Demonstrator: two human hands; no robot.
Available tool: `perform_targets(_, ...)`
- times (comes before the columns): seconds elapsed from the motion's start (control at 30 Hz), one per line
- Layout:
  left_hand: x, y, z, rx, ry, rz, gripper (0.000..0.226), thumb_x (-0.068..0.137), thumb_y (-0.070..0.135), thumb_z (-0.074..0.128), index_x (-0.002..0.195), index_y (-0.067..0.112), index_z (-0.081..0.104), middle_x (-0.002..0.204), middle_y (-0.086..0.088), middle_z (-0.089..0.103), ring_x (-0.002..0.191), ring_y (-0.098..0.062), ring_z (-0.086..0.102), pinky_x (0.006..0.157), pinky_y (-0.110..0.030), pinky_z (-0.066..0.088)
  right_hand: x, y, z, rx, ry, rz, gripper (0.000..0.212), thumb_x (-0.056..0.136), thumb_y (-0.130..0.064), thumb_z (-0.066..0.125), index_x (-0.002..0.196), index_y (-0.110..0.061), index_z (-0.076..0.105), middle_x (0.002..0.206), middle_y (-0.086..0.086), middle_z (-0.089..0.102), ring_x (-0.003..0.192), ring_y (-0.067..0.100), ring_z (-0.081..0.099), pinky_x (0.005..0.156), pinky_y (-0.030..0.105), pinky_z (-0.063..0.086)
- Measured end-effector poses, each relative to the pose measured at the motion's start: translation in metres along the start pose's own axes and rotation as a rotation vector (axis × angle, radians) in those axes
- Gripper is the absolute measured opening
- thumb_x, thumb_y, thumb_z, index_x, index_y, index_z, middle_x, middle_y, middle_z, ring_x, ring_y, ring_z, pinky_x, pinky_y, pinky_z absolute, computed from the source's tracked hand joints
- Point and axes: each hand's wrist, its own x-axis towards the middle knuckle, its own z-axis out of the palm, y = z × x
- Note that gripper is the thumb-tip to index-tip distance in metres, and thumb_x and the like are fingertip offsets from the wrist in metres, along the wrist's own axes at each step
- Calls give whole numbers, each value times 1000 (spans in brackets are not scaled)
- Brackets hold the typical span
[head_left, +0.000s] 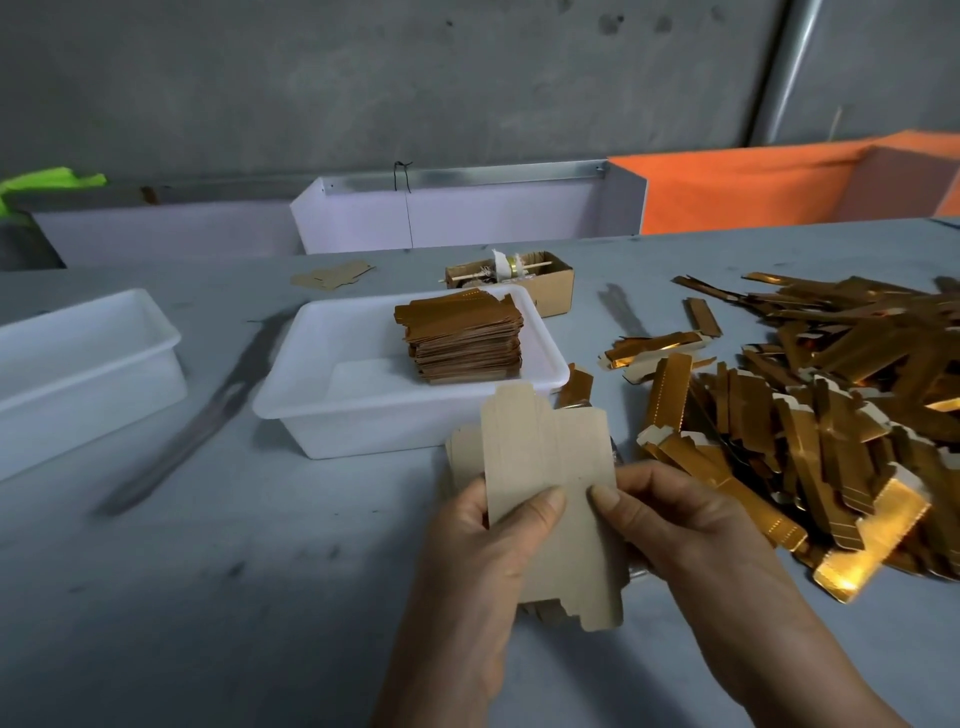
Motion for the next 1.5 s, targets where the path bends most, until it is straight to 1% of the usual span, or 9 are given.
perform_targets(0.17, 1, -3, 1, 19, 14, -1, 34, 61, 32, 78, 90, 13, 75, 83, -6, 76, 81, -31, 70, 63, -38, 55, -2, 2, -2, 26, 19, 3, 22, 62, -36, 59, 72, -20, 72, 74, -11, 68, 69, 1, 61, 64, 26, 45)
perform_targets(0.43, 1, -9, 3, 59, 40, -31, 5, 83, 20, 72, 85, 17, 75, 81, -4, 75, 76, -24, 70, 52, -27, 54, -5, 11, -2, -13, 111, -26, 8, 79, -22, 62, 78, -25, 69, 79, -22, 66, 82, 7, 59, 65, 22, 44)
perform_targets(0.63, 2, -10, 5, 70, 37, -31, 28, 61, 31, 82, 85, 18, 75, 80, -3, 76, 80, -29, 71, 68, -45, 58, -7, 15, -2, -86, 105, -53, 10, 80, -22, 63, 74, -27, 68, 76, -25, 65, 72, -10, 57, 62, 20, 41)
perform_targets(0.8, 0, -13, 9, 112, 90, 12, 13, 78, 21, 77, 90, 18, 75, 82, 2, 76, 82, -22, 71, 75, -44, 59, -11, 17, 0, -284, 185, -154, 8, 79, -29, 63, 80, -37, 62, 82, -35, 59, 79, -17, 52, 50, 9, 41)
perform_targets(1.03, -1, -14, 10, 119, 82, 7, 7, 80, 22, 75, 87, 19, 74, 80, 3, 76, 80, -20, 71, 71, -40, 59, -13, 19, 0, -300, 204, -186, 10, 80, -28, 63, 83, -38, 61, 85, -34, 59, 81, -16, 53, 55, 11, 41)
perform_targets(1.13, -2, -13, 10, 114, 58, -7, 12, 80, 24, 76, 89, 18, 74, 83, 1, 76, 82, -21, 71, 73, -41, 59, -12, 16, -2, -140, 192, -122, 5, 72, -29, 65, 77, -31, 65, 81, -25, 64, 77, -9, 58, 59, 18, 42)
perform_targets(1.23, -3, -11, 10, 44, 6, -63, 23, 72, 28, 81, 91, 16, 75, 85, -3, 76, 85, -28, 71, 76, -45, 58, -11, 15, -9, 79, 110, -9, 19, 61, -33, 60, 72, -22, 70, 77, -11, 69, 72, 3, 63, 64, 23, 45)
perform_targets(1.33, -3, -11, 10, 21, -17, -83, 14, 79, 21, 77, 91, 14, 75, 86, -6, 76, 87, -31, 71, 78, -48, 58, -12, 17, -10, 124, 86, 51, 21, 61, -34, 60, 74, -23, 72, 81, -6, 69, 80, 15, 61, 67, 30, 45)
perform_targets(1.5, -3, -14, 11, 18, 3, -65, 18, 75, 24, 77, 89, 12, 75, 85, -6, 76, 86, -30, 71, 74, -42, 58, -13, 16, -7, 55, 151, -26, 18, 66, -33, 60, 79, -24, 69, 77, -16, 67, 69, -3, 60, 54, 16, 46)
